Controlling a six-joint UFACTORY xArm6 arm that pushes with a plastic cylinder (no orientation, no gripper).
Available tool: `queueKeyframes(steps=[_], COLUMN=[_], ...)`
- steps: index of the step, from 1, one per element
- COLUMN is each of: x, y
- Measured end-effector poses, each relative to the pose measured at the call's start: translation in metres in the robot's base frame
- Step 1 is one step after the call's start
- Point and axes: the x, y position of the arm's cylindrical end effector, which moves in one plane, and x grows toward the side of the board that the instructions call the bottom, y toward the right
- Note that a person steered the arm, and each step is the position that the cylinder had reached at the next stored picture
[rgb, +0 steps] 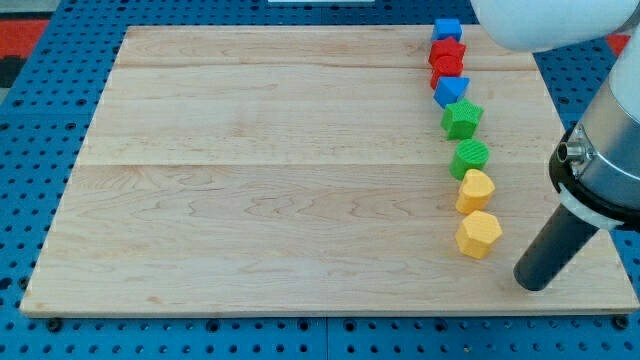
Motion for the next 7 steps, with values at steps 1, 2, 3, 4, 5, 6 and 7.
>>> queueKeyframes(steps=[1,2,3,4,5,6,7], x=[0.001,0.001,0.001,0.001,0.002,0.004,0.003], y=[0.000,0.000,0.001,0.010,0.023,0.030,0.030])
